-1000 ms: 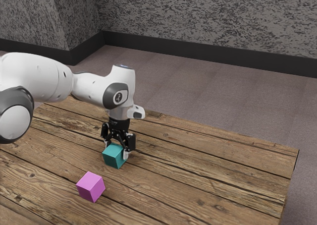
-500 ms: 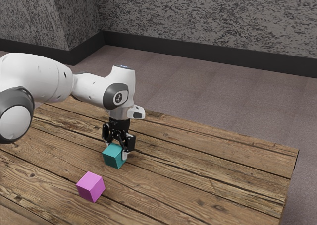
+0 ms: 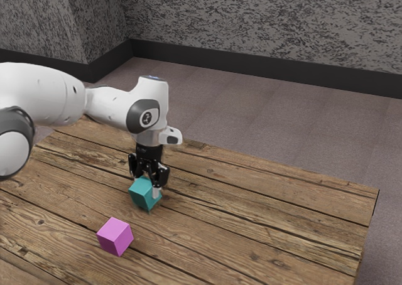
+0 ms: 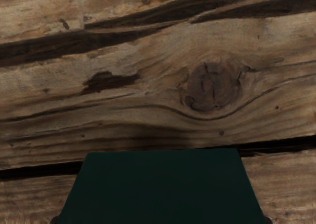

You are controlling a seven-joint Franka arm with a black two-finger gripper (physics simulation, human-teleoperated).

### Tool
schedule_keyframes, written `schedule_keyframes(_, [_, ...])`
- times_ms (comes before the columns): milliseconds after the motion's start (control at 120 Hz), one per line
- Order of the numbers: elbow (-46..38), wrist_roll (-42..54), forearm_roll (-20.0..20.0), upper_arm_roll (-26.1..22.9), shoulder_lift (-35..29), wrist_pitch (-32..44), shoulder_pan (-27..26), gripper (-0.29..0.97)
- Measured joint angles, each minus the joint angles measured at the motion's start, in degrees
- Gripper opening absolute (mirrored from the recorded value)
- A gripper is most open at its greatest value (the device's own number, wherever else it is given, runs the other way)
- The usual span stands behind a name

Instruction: Pick up the blue block with one arm, and put the blue block on the pink block with one arm

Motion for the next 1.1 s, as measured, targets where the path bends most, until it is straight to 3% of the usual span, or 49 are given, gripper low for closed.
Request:
schedule_keyframes(275, [-14.95,-1.53,0.85,-0.08,-19.58,-4.27,-0.06,0.38])
schedule_keyframes(408, [-22.61,-2.45,1.02,-0.82,-25.08,-5.41,0.51,0.38])
schedule_keyframes(1100, [-27.70,-6.67,1.16,-3.18,-26.05,-5.97,-0.95,0.39])
